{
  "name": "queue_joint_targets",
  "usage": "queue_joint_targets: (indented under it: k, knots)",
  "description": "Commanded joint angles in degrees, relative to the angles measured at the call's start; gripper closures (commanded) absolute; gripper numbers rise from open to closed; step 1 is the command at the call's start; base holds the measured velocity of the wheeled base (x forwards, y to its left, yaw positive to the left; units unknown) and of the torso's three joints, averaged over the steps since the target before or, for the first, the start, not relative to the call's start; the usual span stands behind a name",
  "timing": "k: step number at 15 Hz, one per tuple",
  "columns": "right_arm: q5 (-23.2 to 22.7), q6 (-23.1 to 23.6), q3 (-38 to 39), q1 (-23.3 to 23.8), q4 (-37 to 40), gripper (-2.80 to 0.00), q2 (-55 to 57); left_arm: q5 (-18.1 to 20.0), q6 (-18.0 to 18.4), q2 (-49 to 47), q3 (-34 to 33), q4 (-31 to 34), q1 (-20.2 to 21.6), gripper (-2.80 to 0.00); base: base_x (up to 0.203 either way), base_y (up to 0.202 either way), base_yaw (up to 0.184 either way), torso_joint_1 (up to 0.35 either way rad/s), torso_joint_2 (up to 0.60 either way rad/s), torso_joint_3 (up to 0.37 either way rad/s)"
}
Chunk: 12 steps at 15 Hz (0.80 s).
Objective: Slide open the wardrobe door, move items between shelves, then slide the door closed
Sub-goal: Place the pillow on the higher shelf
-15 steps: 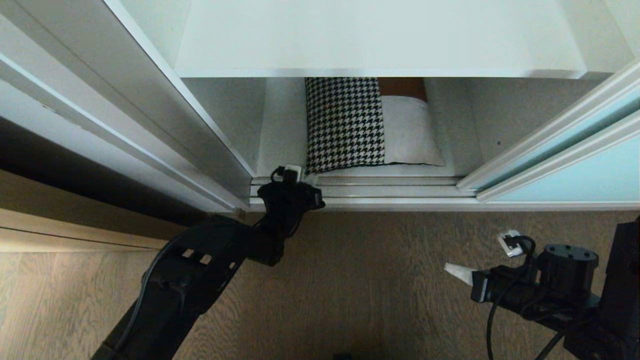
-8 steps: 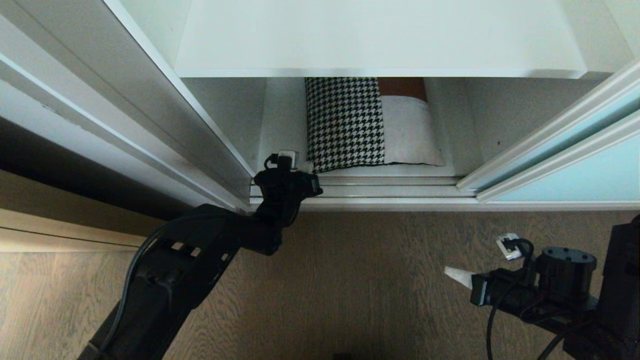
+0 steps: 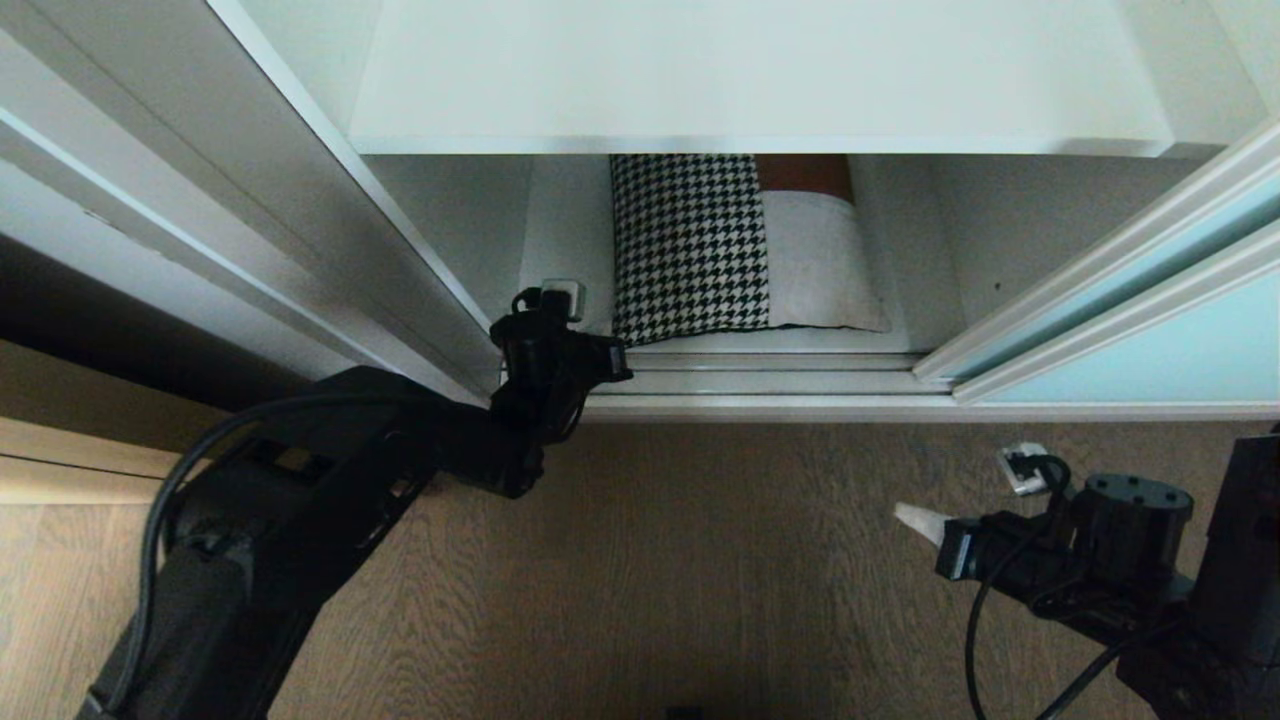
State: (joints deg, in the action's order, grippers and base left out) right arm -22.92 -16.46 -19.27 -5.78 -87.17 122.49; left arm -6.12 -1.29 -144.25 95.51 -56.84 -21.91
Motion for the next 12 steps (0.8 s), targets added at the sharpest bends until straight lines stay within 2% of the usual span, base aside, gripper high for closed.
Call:
queue_joint_targets:
  k: [1,4,5,7,9,12]
  knots:
    - [0.7,0.0,-1.2,0.0,-0.5,0.0,-1.3,-0.2,0.0,7.6,-7.8,0.0,-0.2,0.0,0.0,0.0,0.0,0.0,0.0,0.0]
    - [5.2,0.4,-3.7,-0.5,2.8,0.0,-4.7,-1.2,0.1,15.8,-20.8,0.3,-0.7,0.0,0.0,0.0,0.0,0.0,0.0,0.0]
    - [6.3,0.4,-5.0,-0.5,4.3,0.0,-6.1,-3.7,0.2,17.2,-23.3,0.2,-0.7,0.0,0.0,0.0,0.0,0.0,0.0,0.0]
    - [6.6,0.4,-8.2,-0.5,6.8,0.0,-6.4,-7.9,-0.1,15.9,-25.1,-0.9,0.5,0.0,0.0,0.0,0.0,0.0,0.0,0.0]
    - [7.3,0.4,-12.4,-0.5,10.7,0.0,-6.2,-8.5,-0.4,15.7,-27.5,-3.0,1.6,0.0,0.0,0.0,0.0,0.0,0.0,0.0]
    - [10.3,0.6,-20.6,-0.6,21.4,0.0,-6.2,-8.4,-1.3,15.9,-34.0,-4.0,1.7,0.0,0.0,0.0,0.0,0.0,0.0,0.0]
